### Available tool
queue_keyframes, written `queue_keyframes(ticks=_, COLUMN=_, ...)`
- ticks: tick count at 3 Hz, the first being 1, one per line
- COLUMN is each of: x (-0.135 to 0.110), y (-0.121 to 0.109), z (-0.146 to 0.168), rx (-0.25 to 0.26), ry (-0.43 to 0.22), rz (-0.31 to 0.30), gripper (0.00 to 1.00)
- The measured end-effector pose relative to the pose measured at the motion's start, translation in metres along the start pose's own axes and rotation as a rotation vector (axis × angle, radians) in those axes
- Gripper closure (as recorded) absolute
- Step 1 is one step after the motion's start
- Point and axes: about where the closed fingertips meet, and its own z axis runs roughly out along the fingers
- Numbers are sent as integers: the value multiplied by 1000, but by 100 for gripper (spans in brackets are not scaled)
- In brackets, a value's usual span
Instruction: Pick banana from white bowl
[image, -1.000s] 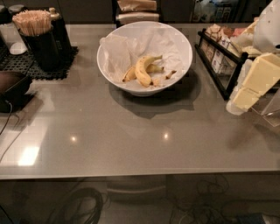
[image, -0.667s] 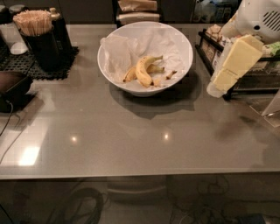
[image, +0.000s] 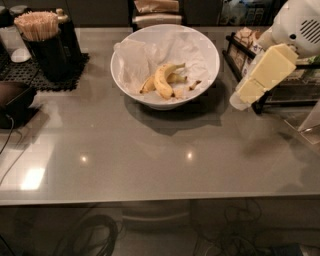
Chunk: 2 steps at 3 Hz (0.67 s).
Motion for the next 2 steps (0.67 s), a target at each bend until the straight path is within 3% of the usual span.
queue_keyframes(ticks=1, x=-18, y=-16, z=29, rx=-38, ry=-51, rz=137, gripper=0)
queue_keyframes(ticks=2, x=-50, y=-28, z=63, rx=-94, ry=-49, rz=143, gripper=0)
